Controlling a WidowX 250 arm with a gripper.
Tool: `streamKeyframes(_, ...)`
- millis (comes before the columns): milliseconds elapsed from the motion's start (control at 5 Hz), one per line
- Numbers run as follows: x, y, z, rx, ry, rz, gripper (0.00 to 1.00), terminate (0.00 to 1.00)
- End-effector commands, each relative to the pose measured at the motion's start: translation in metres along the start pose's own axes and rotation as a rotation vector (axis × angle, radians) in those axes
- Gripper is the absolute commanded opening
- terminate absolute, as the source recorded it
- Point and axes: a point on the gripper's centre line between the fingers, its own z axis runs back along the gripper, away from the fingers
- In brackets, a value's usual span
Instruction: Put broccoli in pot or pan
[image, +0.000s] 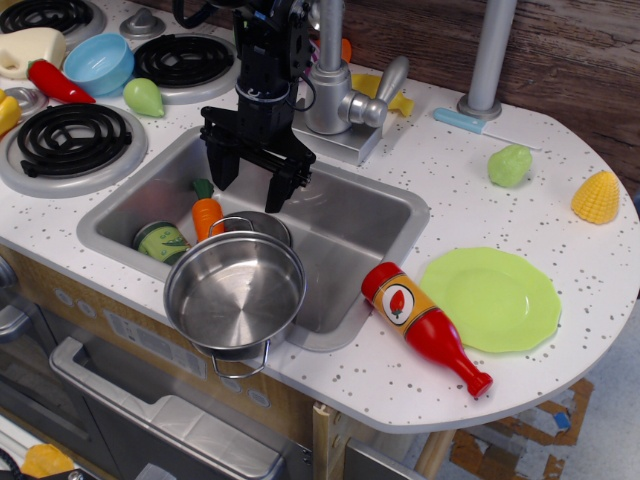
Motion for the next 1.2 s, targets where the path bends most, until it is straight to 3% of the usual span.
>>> streamKeyframes(0, 0.0, 0.0, 0.0, 0.0, 0.0, 0.0, 1.0, 0.0)
streamKeyframes(400, 0.013, -0.055, 0.071, 0.026, -0.052, -0.012, 1.0, 0.0)
streamKeyframes(600, 0.025, -0.088, 0.093, 0.016, -0.118, -0.006, 1.0, 0.0)
streamKeyframes(800, 0.044, -0.112, 0.112, -0.004, -0.146, -0.021, 1.0, 0.0)
streamKeyframes(1000, 0.072, -0.131, 0.116, -0.024, -0.198, -0.048, 1.0, 0.0)
